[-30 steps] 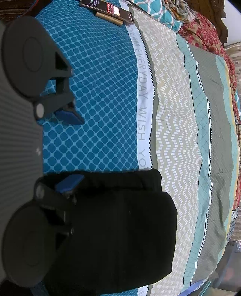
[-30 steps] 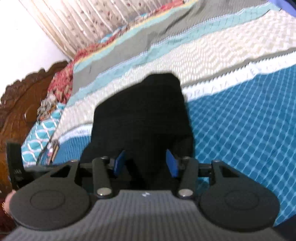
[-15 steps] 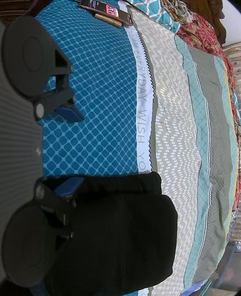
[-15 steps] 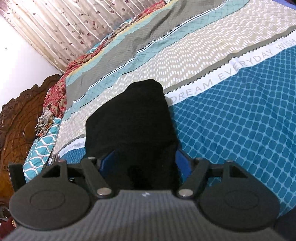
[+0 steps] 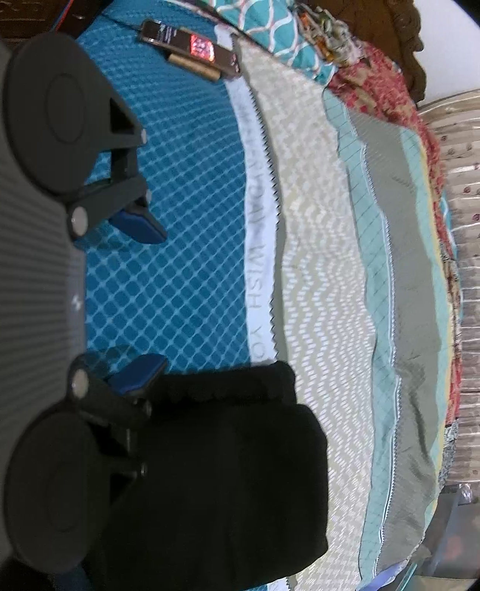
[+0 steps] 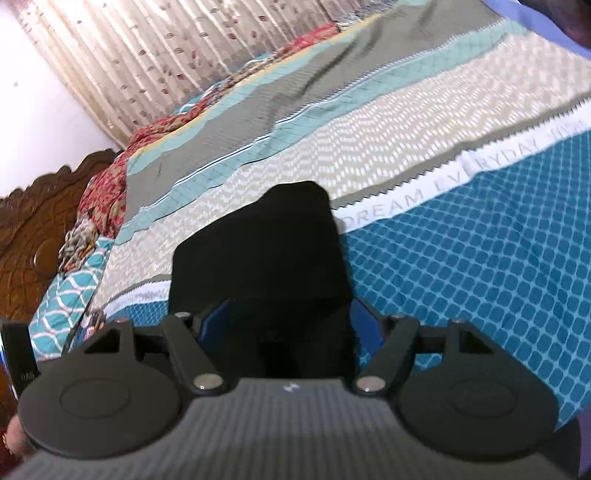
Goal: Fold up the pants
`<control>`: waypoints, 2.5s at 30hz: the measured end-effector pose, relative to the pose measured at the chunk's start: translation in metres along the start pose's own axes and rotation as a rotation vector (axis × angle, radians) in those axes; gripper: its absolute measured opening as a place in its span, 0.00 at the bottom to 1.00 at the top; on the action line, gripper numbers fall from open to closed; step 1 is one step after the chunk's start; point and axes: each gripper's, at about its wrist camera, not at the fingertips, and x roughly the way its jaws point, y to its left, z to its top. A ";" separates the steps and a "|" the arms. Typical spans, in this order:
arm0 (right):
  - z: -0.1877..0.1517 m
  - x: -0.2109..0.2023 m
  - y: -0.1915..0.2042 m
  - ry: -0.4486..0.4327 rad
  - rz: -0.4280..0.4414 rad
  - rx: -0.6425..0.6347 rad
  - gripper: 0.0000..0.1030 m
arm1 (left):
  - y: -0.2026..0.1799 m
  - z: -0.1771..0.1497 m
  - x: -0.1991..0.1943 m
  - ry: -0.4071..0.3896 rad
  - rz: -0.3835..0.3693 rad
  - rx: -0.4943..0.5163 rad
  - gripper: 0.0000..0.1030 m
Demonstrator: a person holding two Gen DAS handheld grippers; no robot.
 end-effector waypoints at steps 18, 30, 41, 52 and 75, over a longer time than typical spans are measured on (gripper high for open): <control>-0.015 0.004 0.024 0.002 -0.013 -0.018 0.72 | 0.009 -0.007 -0.004 0.001 0.005 -0.028 0.66; -0.018 0.002 0.027 0.000 -0.025 -0.010 0.72 | 0.013 -0.014 -0.003 0.017 -0.003 -0.038 0.66; -0.021 0.000 0.031 -0.004 -0.028 -0.016 0.72 | 0.014 -0.020 -0.006 0.019 -0.012 -0.044 0.71; -0.023 -0.006 0.034 -0.020 -0.020 -0.021 0.72 | 0.015 -0.024 -0.012 0.013 -0.015 -0.048 0.75; -0.032 -0.010 0.037 -0.022 -0.018 -0.010 0.72 | 0.010 -0.031 -0.018 0.009 -0.017 -0.033 0.89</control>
